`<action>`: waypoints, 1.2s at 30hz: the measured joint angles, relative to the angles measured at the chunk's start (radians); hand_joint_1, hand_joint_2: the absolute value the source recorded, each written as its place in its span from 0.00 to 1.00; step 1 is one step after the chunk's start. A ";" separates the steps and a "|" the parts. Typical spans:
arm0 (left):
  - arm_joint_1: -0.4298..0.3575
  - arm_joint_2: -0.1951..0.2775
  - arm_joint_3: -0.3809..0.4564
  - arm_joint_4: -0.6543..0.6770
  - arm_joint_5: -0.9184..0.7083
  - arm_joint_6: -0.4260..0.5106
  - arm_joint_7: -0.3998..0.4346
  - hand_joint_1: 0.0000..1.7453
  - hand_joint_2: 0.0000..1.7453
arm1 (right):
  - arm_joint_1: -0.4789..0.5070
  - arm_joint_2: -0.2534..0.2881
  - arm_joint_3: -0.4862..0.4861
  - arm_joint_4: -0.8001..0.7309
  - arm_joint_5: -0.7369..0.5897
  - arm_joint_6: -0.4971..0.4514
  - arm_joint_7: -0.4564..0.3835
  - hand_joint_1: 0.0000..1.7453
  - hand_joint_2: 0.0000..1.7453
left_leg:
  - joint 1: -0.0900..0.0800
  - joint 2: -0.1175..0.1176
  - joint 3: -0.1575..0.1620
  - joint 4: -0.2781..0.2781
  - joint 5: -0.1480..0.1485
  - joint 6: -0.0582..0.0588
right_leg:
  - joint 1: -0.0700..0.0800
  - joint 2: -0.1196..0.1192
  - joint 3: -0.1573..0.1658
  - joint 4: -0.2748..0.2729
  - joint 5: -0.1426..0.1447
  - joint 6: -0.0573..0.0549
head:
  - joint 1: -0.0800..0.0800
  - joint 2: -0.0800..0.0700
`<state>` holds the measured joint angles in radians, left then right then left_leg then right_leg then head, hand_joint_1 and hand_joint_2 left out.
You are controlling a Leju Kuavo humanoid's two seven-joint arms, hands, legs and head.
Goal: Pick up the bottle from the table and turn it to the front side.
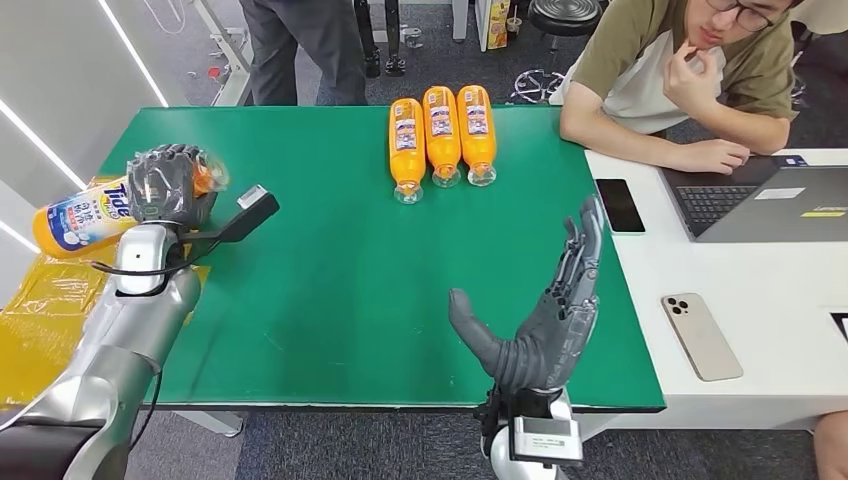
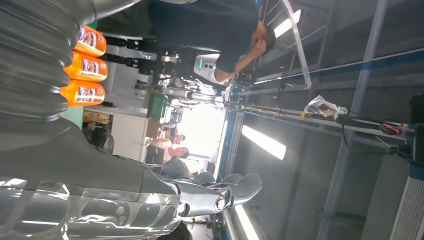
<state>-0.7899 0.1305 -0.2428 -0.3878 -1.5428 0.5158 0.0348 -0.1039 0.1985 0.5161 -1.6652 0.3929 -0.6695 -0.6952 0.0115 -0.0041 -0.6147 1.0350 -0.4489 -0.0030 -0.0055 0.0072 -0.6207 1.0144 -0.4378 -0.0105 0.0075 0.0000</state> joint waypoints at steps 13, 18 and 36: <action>0.100 0.026 -0.135 0.078 -0.024 -0.167 -0.057 1.00 1.00 | -0.003 0.000 0.000 -0.021 0.009 0.000 0.039 0.00 1.00 | 0.000 0.000 0.000 0.000 0.000 0.000 | 0.000 0.000 0.000 0.000 0.000 0.000 | 0.000 0.000; 0.134 0.002 -0.159 0.091 -0.019 -0.201 -0.090 1.00 1.00 | -0.004 0.000 0.000 -0.041 0.035 0.000 0.062 0.00 1.00 | 0.000 0.000 0.000 0.000 0.000 0.000 | 0.000 0.000 0.000 0.000 0.000 0.000 | 0.000 0.000; 0.177 -0.047 -0.128 0.099 0.107 -0.073 -0.166 0.00 1.00 | -0.010 0.000 0.020 -0.061 -0.008 0.000 0.094 0.00 1.00 | 0.000 0.000 0.000 -0.001 0.000 0.000 | 0.000 0.000 0.000 0.000 0.000 0.000 | 0.000 0.000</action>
<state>-0.6131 0.0836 -0.3708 -0.2888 -1.4362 0.4429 -0.1315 -0.1134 0.1984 0.5364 -1.7258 0.3845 -0.6691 -0.6012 0.0114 -0.0041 -0.6149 1.0343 -0.4490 -0.0031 -0.0058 0.0070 -0.6211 1.0143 -0.4381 -0.0106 0.0076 0.0000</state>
